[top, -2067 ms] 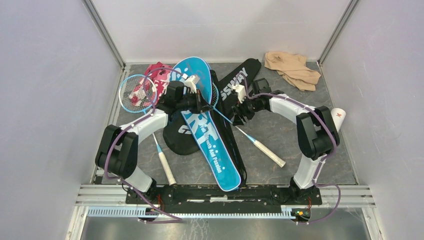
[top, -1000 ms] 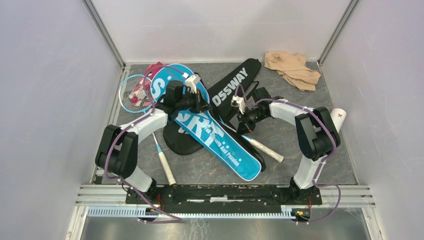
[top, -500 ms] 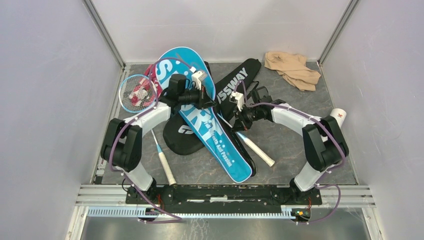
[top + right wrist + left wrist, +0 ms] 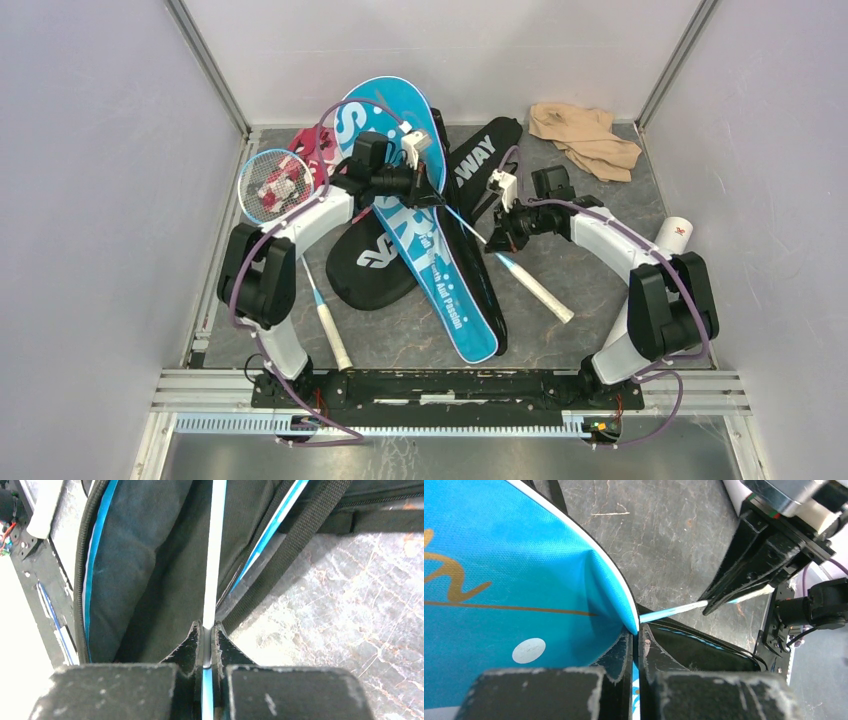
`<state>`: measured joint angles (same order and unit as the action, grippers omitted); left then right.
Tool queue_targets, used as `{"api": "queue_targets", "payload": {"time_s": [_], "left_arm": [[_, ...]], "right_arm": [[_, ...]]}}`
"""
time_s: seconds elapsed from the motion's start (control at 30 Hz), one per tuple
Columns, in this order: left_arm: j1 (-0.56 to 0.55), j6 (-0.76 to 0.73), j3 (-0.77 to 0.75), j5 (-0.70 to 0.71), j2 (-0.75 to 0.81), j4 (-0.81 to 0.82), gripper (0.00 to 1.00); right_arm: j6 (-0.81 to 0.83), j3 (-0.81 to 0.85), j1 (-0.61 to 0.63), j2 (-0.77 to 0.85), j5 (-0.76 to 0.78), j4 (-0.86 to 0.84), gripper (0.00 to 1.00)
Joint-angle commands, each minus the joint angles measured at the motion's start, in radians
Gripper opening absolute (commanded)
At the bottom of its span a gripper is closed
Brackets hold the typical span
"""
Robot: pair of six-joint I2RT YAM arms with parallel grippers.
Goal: Pack up the badminton gear
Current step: Place the racket in the racket bag.
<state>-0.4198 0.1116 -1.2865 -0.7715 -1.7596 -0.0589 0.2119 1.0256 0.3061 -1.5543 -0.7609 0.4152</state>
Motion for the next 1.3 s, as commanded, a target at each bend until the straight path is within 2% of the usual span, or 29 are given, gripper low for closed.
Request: {"api": "queue_targets", "payload": {"time_s": [0.0, 0.13, 0.37, 0.6, 0.83, 1.07, 1.27], "left_arm": [[-0.004, -0.080, -0.089, 0.012, -0.042, -0.081, 0.02], [-0.007, -0.093, -0.126, -0.012, -0.074, -0.106, 0.02], [-0.045, -0.154, -0.166, -0.121, -0.109, -0.151, 0.02], [-0.077, -0.183, -0.125, -0.164, -0.109, -0.146, 0.02], [-0.090, -0.188, -0.088, -0.166, -0.113, -0.131, 0.02], [-0.088, -0.268, -0.060, -0.123, -0.099, -0.202, 0.02], [-0.088, -0.286, -0.084, -0.018, -0.105, -0.277, 0.04]], "right_arm": [[0.171, 0.026, 0.000, 0.048, -0.115, 0.104, 0.00], [0.230, -0.005, 0.002, 0.053, -0.120, 0.136, 0.00], [0.201, -0.028, 0.050, -0.003, -0.154, 0.059, 0.00], [0.017, 0.005, 0.124, -0.075, -0.173, -0.117, 0.00], [-0.184, 0.003, 0.130, -0.089, -0.167, -0.292, 0.00], [-0.118, 0.107, 0.128, -0.102, -0.140, -0.137, 0.00], [-0.140, 0.116, 0.128, -0.087, -0.105, -0.108, 0.00]]}}
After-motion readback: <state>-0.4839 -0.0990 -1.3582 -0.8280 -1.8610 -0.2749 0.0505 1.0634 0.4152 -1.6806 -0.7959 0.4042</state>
